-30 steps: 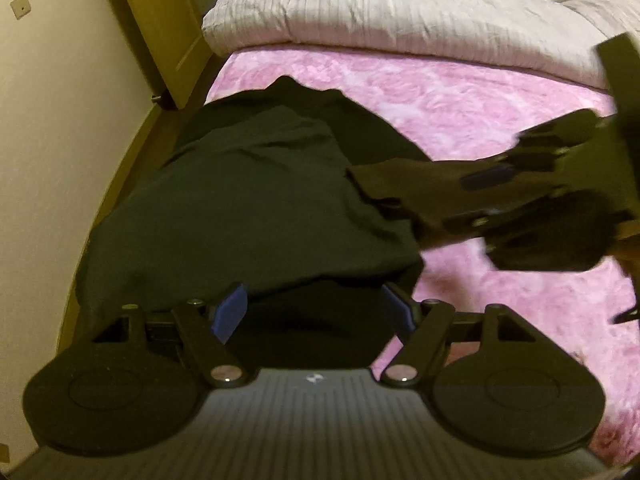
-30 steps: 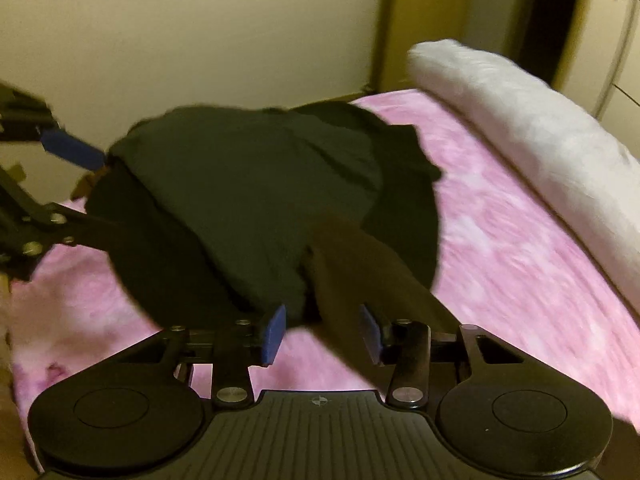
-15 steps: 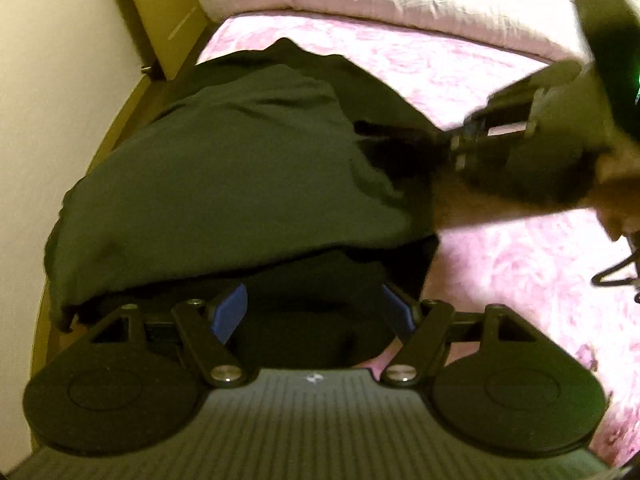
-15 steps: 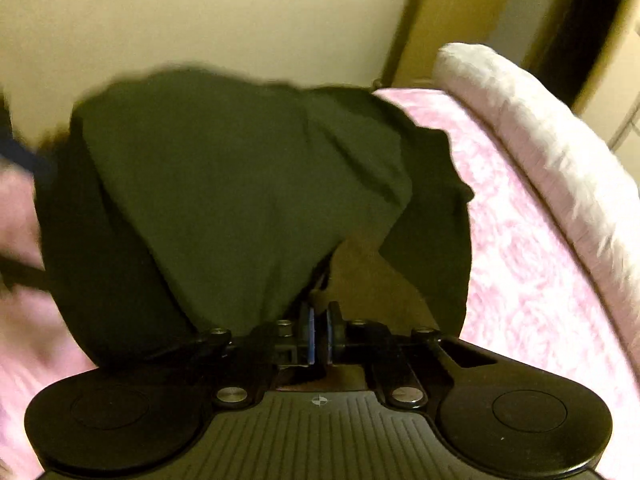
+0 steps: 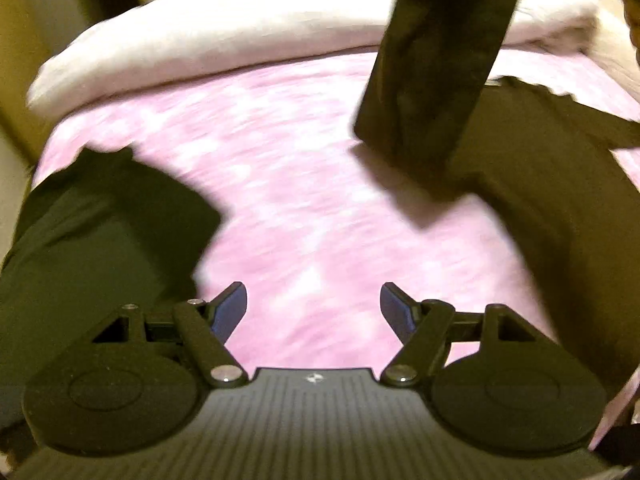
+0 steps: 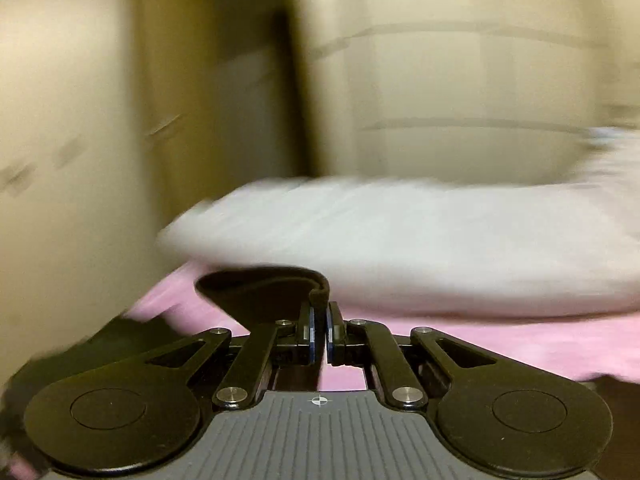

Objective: Fold clothes

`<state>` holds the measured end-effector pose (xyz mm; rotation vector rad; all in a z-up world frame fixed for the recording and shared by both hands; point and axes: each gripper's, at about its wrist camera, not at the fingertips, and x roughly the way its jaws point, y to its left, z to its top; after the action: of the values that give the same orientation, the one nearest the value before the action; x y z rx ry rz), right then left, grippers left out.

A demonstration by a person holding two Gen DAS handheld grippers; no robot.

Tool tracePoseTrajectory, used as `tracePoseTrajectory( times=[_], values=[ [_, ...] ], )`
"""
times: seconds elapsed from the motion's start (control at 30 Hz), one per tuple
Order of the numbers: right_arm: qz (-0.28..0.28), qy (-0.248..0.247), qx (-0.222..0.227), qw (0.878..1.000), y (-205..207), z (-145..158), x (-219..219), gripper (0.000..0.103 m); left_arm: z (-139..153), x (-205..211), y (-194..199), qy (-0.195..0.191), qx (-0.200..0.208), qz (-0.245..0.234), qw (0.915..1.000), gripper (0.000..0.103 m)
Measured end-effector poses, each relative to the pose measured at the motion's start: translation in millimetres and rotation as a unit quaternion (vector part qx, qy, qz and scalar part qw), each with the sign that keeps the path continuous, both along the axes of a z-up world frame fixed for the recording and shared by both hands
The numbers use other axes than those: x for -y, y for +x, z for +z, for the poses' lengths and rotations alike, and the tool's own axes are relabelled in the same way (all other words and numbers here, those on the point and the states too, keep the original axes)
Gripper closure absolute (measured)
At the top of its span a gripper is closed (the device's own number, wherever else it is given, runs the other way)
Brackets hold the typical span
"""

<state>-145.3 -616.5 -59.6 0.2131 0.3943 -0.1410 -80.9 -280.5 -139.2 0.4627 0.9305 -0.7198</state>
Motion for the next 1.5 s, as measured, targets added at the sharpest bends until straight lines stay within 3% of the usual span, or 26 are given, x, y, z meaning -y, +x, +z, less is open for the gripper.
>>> tracePoseTrajectory(
  times=[0.07,0.17,0.3,0.37,0.47,0.6,0.67,0.73,0.83,0.9,1.07,1.2,1.23,1.27,1.33,1.5],
  values=[
    [-0.075,0.052,-0.025,0.996,-33.0,-33.9,65.6,0.099,-4.4,38.1,-21.2,0.003,-0.007,-0.014,0.9999,0.033],
    [-0.183,0.135,-0.068,0.971,-80.0,-89.5,163.6,0.099,-13.6,98.0,-52.0,0.013,-0.020,-0.027,0.9993,0.033],
    [-0.206,0.206,-0.137,0.947,-118.9,-161.7,243.1,0.099,-22.6,165.5,-86.4,0.028,-0.030,-0.032,0.9986,0.033],
    [-0.181,0.222,-0.158,0.945,-119.6,-180.8,260.2,0.099,-22.4,192.1,-100.5,0.034,-0.031,-0.032,0.9984,0.033],
    [-0.121,0.228,-0.160,0.953,-110.1,-184.0,285.8,0.099,-20.0,226.3,-117.6,0.040,-0.028,-0.034,0.9982,0.033],
    [-0.069,0.194,-0.093,0.974,-112.4,-139.6,312.2,0.099,-17.8,255.5,-126.1,0.045,-0.015,-0.052,0.9975,0.032],
    [-0.080,0.164,-0.077,0.980,-136.9,-129.2,316.0,0.099,-23.5,266.1,-122.5,0.053,-0.004,-0.059,0.9968,0.032],
    [-0.105,0.162,-0.094,0.977,-150.5,-143.1,329.1,0.099,-34.3,274.8,-114.8,0.060,0.003,-0.064,0.9962,0.032],
    [-0.138,0.193,-0.152,0.960,-160.5,-184.8,353.6,0.099,-55.3,286.7,-97.3,0.066,0.013,-0.066,0.9956,0.032],
    [-0.129,0.185,-0.179,0.958,-158.1,-202.5,359.6,0.099,-68.9,294.1,-87.3,0.072,0.027,-0.066,0.9948,0.032],
    [-0.113,0.180,-0.191,0.958,-151.1,-210.9,366.1,0.099,-104.3,313.1,-56.6,0.113,0.073,-0.077,0.9879,0.032],
    [-0.108,0.177,-0.183,0.961,-142.1,-201.4,369.3,0.099,-129.4,321.2,-35.7,0.145,0.093,-0.114,0.9785,0.036],
    [-0.109,0.174,-0.181,0.962,-144.6,-196.5,369.4,0.099,-133.0,320.6,-32.0,0.144,0.092,-0.124,0.9774,0.044],
    [-0.110,0.171,-0.180,0.963,-147.5,-191.8,369.9,0.099,-136.6,320.0,-28.4,0.143,0.092,-0.134,0.9763,0.059],
    [-0.118,0.163,-0.178,0.963,-149.5,-185.7,373.5,0.099,-139.0,316.2,-22.9,0.143,0.099,-0.139,0.9749,0.073],
    [-0.119,0.158,-0.206,0.958,-152.1,-191.9,376.7,0.099,-140.5,301.8,-17.9,0.137,0.094,-0.129,0.9775,0.091]
  ],
)
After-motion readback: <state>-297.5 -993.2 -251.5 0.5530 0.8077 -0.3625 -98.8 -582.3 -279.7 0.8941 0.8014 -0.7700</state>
